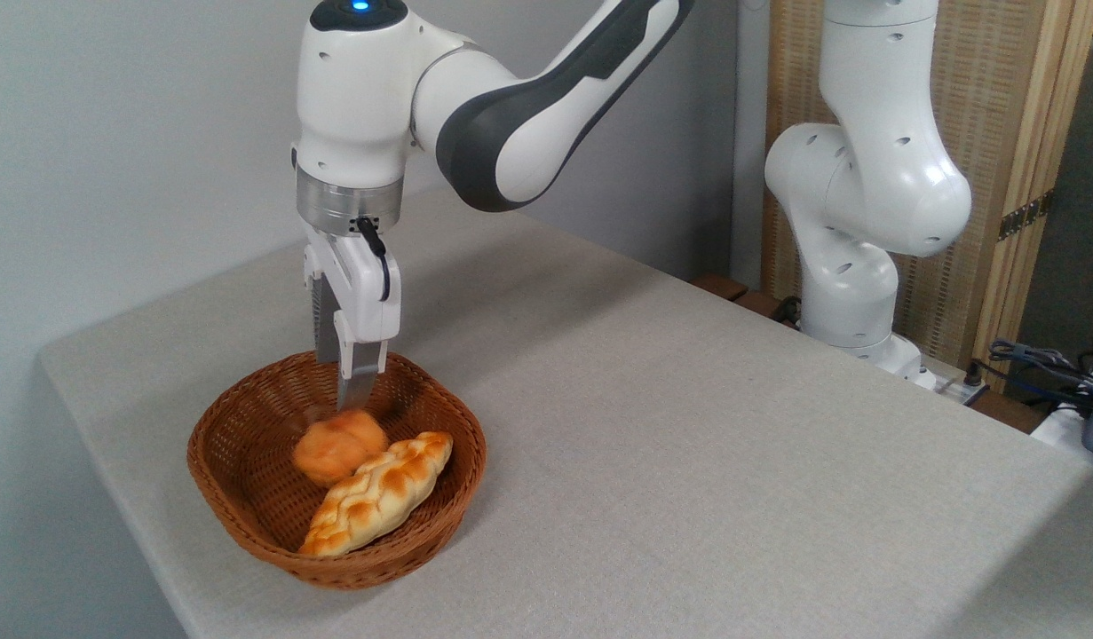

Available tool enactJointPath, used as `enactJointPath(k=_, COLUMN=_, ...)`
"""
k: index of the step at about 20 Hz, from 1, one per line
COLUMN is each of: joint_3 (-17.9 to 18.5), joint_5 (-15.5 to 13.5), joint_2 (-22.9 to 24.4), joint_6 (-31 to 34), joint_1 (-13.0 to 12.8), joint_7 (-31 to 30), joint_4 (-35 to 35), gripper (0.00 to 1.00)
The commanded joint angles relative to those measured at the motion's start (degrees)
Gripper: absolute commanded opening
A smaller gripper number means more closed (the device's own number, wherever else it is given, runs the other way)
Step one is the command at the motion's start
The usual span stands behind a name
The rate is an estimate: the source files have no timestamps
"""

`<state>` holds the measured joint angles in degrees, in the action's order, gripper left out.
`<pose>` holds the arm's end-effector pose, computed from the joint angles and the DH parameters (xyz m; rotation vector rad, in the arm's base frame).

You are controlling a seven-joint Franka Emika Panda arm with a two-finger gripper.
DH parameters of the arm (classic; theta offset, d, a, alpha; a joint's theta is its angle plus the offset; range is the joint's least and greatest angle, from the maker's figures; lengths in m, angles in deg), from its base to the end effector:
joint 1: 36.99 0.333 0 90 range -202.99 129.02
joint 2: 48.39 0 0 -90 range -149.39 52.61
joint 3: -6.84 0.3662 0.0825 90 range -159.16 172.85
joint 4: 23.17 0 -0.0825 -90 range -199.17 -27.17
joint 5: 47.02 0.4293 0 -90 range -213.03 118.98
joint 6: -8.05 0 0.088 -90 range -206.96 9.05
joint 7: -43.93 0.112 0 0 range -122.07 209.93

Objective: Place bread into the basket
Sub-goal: 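Raise the open gripper up away from the basket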

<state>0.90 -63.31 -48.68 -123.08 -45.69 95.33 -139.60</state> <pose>0.5965 -0.1634 0.4938 2.6032 -1.4084 0.4655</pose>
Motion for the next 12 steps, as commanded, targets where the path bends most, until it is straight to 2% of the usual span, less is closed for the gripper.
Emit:
enactJointPath(k=1, joint_3=0.05, joint_5=-0.85, joint_2=-0.51, joint_6=-0.89, joint_1=-0.08, joint_7=0.63, joint_4=0.95, gripper=1.0)
enactJointPath(k=3, joint_3=0.05, joint_5=-0.41, joint_2=0.19, joint_6=-0.8, joint_1=-0.08, joint_7=0.54, joint_4=1.12, gripper=1.0)
enactJointPath(k=6, joint_3=0.84, joint_5=-0.41, joint_2=3.7, joint_6=1.04, joint_1=0.35, joint_7=-0.07, joint_4=1.21, gripper=1.0)
enactJointPath(k=7, joint_3=0.93, joint_5=-0.32, joint_2=4.58, joint_6=3.57, joint_1=1.49, joint_7=-0.16, joint_4=1.73, gripper=1.0)
enactJointPath(k=9, joint_3=1.89, joint_5=-0.23, joint_2=4.59, joint_6=12.6, joint_1=2.64, joint_7=-0.16, joint_4=6.1, gripper=1.0)
enactJointPath(k=10, joint_3=3.38, joint_5=0.81, joint_2=4.33, joint_6=18.04, joint_1=2.64, joint_7=-0.16, joint_4=9.44, gripper=1.0)
enactJointPath(k=12, joint_3=5.41, joint_5=6.07, joint_2=3.98, joint_6=28.5, joint_1=2.64, joint_7=-0.25, joint_4=15.95, gripper=1.0)
